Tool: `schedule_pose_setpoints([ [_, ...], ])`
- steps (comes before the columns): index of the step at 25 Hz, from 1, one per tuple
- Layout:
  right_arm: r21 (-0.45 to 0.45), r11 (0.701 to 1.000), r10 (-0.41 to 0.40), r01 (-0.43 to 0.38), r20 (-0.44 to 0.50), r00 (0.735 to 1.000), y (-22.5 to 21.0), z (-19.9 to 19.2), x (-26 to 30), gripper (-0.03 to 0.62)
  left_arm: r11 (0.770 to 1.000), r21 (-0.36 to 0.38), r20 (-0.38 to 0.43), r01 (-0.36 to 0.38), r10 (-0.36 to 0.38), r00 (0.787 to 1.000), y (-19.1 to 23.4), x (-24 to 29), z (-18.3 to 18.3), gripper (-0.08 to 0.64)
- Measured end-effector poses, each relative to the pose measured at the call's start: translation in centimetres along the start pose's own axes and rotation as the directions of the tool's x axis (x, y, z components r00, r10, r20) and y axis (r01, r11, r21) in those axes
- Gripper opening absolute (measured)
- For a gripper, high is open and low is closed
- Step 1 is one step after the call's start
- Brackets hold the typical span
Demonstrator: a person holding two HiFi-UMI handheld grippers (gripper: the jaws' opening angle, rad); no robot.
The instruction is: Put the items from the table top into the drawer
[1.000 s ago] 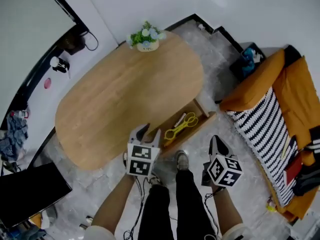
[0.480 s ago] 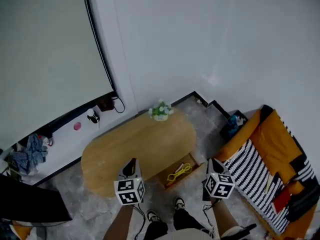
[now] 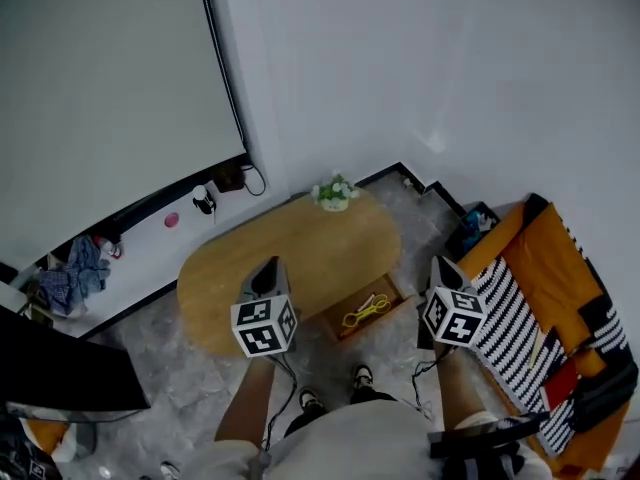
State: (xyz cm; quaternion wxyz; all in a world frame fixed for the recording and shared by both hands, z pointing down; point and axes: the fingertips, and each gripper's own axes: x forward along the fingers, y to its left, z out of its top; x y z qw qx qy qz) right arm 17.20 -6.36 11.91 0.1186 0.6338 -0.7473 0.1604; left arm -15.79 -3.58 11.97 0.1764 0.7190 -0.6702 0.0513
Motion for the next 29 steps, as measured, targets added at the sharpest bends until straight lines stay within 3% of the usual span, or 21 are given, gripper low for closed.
schedule_pose_setpoints([
  [7, -0.026, 1.0, -0.016, 0.016, 0.011, 1.0, -0.2, 0.0, -1.2, -0.009, 1.0, 0.021, -0.004, 0.01, -0.01, 1.0, -0.8, 0.3, 0.3, 0.012],
  [29, 0.002, 0.998, -0.056, 0.056, 0.005, 0.998, -2.0, 0.8, -1.1, -0.009, 0.999, -0.011, -0.024, 0.039, -0.039, 0.999, -1.9, 1.6, 0.1, 0.012],
])
